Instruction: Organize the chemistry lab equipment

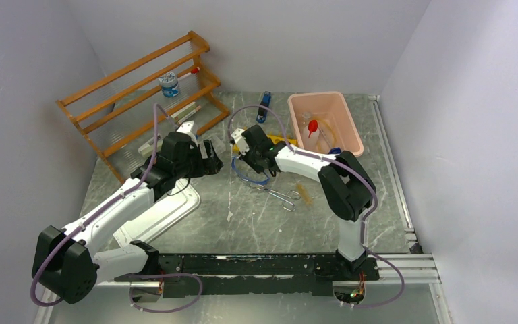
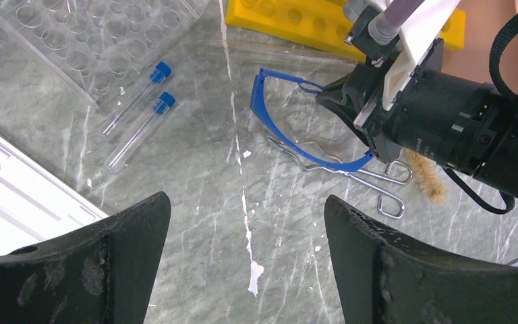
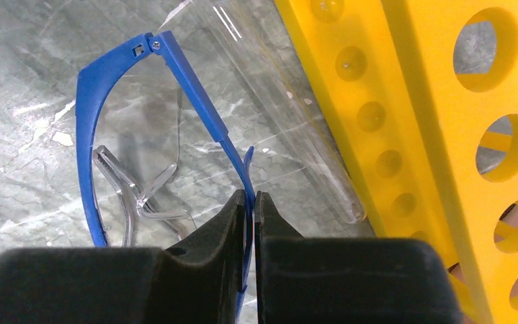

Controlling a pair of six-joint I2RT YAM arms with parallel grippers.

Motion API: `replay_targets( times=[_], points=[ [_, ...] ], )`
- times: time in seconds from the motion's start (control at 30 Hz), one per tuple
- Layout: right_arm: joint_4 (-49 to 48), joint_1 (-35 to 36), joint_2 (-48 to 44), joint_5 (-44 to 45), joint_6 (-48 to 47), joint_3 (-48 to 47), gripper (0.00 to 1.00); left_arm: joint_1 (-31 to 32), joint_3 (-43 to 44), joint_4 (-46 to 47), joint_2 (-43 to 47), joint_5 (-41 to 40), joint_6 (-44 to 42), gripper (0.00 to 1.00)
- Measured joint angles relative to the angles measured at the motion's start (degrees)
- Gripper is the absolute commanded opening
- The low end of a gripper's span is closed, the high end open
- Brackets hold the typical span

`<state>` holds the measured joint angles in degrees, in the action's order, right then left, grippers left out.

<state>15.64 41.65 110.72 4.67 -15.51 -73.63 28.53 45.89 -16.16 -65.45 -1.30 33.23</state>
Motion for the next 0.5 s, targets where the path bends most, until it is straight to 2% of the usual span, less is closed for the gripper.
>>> replay_targets(
  times=[0.27,0.5],
  points=[
    [2.3,-0.3,-2.4,-2.1,2.1,0.0,0.02,0.0,0.0,0.0,0.1,0.0,0.0,0.88],
    [2.9,-4.0,-9.9,-8.0,6.5,0.0,0.02,0.0,0.0,-0.1,1.6,-0.2,0.0,0.88]
  ],
)
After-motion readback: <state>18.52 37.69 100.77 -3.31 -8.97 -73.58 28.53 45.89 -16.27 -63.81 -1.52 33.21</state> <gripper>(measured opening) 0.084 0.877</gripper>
